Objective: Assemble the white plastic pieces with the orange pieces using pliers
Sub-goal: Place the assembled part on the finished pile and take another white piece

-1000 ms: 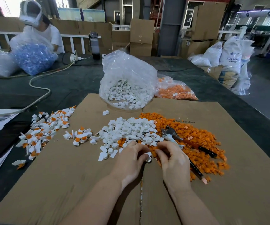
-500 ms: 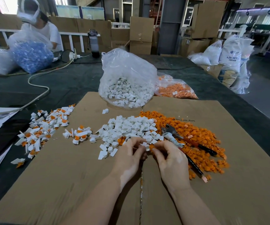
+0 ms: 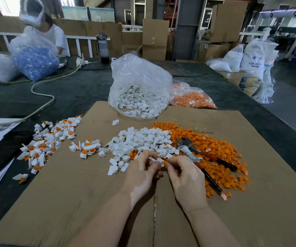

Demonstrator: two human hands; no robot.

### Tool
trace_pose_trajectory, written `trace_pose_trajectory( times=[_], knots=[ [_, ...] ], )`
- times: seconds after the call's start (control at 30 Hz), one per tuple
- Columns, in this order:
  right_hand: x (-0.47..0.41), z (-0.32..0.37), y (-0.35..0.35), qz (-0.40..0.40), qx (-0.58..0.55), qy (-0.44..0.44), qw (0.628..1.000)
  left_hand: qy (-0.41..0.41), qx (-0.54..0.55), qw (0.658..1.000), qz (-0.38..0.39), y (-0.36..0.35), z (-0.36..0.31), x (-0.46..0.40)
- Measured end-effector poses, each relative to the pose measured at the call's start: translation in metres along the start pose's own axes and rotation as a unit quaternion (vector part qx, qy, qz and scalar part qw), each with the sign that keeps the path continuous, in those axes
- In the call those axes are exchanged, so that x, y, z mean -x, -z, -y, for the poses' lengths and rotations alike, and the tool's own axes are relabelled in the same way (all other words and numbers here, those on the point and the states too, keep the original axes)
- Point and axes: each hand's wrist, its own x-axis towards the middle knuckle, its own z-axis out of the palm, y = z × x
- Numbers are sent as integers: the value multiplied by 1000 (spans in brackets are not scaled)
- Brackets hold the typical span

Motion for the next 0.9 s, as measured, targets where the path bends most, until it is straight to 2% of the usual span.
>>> trace_pose_trajectory(
  times=[0.43,0.6,0.77,0.9],
  knots=[
    [1,1,-2,31,25,11,999,-9,-12,1000,15,2,2,4],
    [1,2,-1,41,25,22,999,-39,-51,998,26,1,-1,7],
    [1,3,0,35,7,13,999,4,14,1000,-1,0,-1,3],
    [0,2,2,-2,-20,-26,999,-3,31,999,-23,4,0,2]
  ],
)
